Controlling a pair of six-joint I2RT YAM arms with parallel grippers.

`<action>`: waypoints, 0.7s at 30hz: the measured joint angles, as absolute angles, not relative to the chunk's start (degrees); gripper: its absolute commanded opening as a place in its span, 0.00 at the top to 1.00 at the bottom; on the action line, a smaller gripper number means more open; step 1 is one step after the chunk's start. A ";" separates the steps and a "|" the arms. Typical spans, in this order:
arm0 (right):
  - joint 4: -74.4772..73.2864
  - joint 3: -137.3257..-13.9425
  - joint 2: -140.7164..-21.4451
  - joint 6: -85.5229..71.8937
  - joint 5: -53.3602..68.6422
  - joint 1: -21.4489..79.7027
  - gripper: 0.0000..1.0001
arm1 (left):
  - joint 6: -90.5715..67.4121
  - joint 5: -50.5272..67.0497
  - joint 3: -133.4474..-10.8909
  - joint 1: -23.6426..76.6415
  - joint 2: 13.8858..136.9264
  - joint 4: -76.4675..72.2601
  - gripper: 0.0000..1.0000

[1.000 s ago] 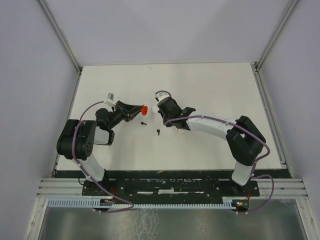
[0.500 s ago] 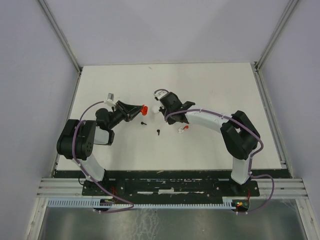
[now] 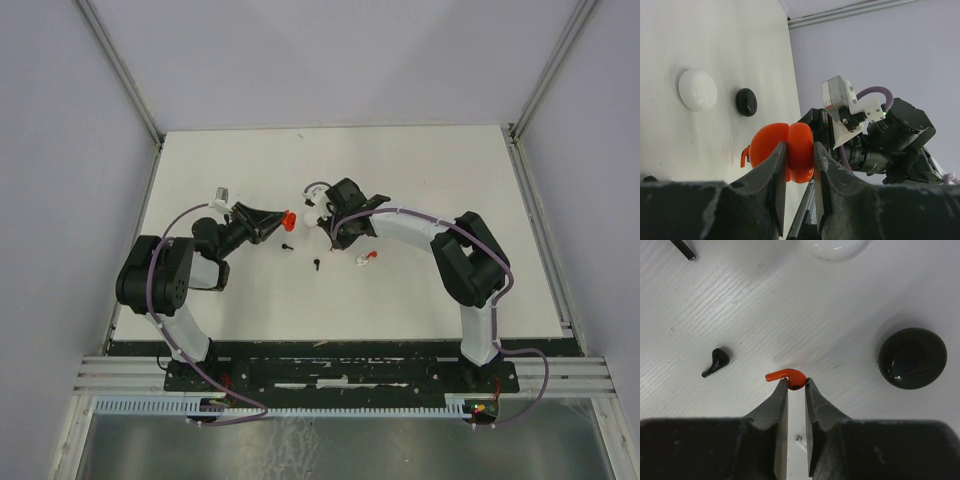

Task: Insert the wireless bluetooth earbuds into the charging case
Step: Place the earbud at the center of the board.

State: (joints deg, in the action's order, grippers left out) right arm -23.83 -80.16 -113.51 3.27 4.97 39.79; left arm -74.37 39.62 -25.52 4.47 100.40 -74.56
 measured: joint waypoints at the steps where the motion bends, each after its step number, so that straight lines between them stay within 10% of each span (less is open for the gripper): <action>1: -24.08 -80.20 -113.58 3.99 5.43 39.83 0.81 | -74.37 39.62 -25.52 4.47 100.40 -74.54 0.97; 21: -26.68 -85.82 -118.26 8.60 7.90 37.80 0.40 | -74.37 39.62 -25.52 4.47 100.40 -74.56 0.97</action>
State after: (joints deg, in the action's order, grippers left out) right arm -26.68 -85.82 -118.26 8.60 7.90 37.80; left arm -74.37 39.62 -25.52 4.47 100.40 -74.56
